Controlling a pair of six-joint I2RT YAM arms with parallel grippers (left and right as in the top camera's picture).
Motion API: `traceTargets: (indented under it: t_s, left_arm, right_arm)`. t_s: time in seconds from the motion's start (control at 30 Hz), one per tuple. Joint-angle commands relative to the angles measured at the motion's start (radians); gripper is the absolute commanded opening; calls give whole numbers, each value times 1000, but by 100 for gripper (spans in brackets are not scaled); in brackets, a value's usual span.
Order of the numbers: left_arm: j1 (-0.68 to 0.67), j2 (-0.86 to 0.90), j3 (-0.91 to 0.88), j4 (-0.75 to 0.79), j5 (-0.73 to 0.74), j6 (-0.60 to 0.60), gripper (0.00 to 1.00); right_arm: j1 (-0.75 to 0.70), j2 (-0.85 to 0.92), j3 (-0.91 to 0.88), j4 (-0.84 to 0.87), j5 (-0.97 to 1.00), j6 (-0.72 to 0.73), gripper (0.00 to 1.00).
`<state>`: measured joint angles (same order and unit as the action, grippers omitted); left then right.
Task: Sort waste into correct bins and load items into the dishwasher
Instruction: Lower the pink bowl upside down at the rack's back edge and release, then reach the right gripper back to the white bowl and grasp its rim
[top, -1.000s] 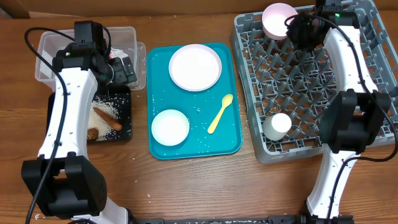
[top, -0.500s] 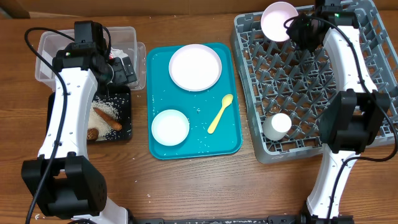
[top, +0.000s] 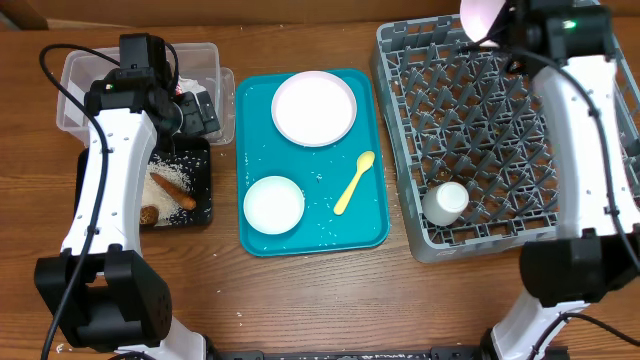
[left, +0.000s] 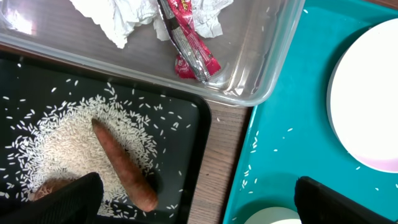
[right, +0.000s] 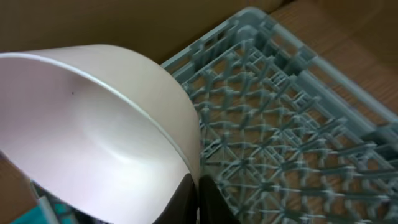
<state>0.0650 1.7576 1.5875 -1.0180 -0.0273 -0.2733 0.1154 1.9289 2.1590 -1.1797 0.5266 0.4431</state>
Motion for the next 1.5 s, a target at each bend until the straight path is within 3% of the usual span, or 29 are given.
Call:
traceTargets:
  t_s: [0.0,0.3,0.5,0.87,1.47]
  left_arm:
    - [-2,-12,5,1,-8,16,100]
    - [-2,-12,5,1,-9,16,100]
    - [-2,-12,5,1,-9,16,100]
    - [-2,-12,5,1,-9,16,100]
    - [-2,-12,5,1,-9,16,100]
  right_arm:
    - [125,48,2,-21,346,63,4]
    - [288,244,2,-29,807,36,4]
    - [290,341,2,-97,826,32,4]
    - [302,396,0,-129,673,56,4]
    - [336,394,23,-324,320,55,6]
